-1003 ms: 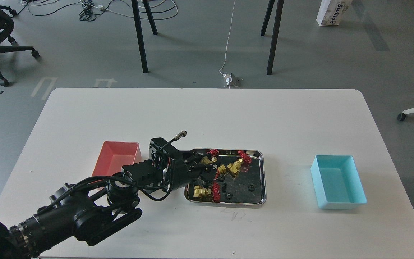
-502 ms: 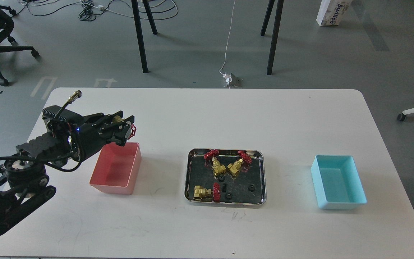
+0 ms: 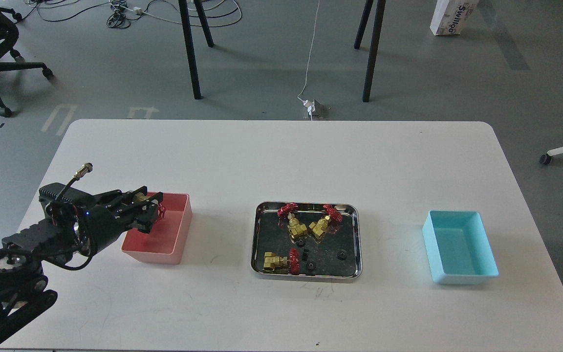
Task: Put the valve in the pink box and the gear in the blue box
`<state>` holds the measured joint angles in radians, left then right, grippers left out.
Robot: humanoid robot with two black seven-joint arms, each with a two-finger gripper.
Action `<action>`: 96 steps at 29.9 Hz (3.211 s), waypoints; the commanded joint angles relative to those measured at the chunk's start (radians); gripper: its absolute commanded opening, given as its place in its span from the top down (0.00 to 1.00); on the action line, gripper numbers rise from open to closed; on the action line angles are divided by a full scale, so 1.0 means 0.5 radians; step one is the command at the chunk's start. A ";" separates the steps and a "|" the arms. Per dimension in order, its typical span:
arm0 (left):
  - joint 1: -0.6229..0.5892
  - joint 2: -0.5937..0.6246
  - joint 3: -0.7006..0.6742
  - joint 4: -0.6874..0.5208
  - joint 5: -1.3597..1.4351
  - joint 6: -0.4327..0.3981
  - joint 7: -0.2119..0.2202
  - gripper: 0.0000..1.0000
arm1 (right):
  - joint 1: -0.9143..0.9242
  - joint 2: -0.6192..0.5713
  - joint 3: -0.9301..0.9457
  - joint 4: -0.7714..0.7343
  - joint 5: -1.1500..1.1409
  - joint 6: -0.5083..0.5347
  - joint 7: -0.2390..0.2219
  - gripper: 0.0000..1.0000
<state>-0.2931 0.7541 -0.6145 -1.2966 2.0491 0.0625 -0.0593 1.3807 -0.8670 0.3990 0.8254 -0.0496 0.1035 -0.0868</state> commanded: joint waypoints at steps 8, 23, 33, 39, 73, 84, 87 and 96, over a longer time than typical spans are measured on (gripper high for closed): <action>0.037 -0.035 0.002 0.007 -0.006 -0.008 -0.001 0.36 | 0.006 0.004 0.003 -0.006 -0.008 -0.002 -0.004 0.01; -0.462 -0.155 -0.464 0.044 -1.187 -0.213 0.048 0.07 | -0.031 0.114 -0.012 0.272 -0.427 0.081 -0.007 0.02; -1.395 -0.164 -0.443 0.513 -2.116 -0.349 0.235 0.07 | -0.022 0.136 -0.785 1.162 -1.535 0.480 0.032 0.02; -1.638 -0.229 -0.440 0.697 -2.113 -0.447 0.232 0.07 | -0.031 0.292 -1.199 1.298 -2.035 0.670 0.039 0.02; -1.920 -0.213 -0.440 0.817 -2.107 -0.419 0.248 0.07 | -0.019 1.734 -2.123 0.356 -2.469 0.723 0.373 0.16; -1.960 -0.213 -0.440 0.823 -2.104 -0.423 0.248 0.07 | -0.077 1.734 -2.139 0.276 -2.472 0.723 0.376 0.18; -1.960 -0.213 -0.440 0.823 -2.104 -0.423 0.248 0.07 | -0.077 1.734 -2.139 0.276 -2.469 0.726 0.376 0.20; -1.963 -0.207 -0.437 0.823 -2.104 -0.419 0.248 0.07 | -0.077 1.734 -2.142 0.279 -2.469 0.747 0.376 0.28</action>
<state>-1.2731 0.6502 -0.8329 -0.8851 0.9972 -0.1475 0.0644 1.3422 0.0001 -0.6705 0.9633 -1.2840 0.4727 0.1008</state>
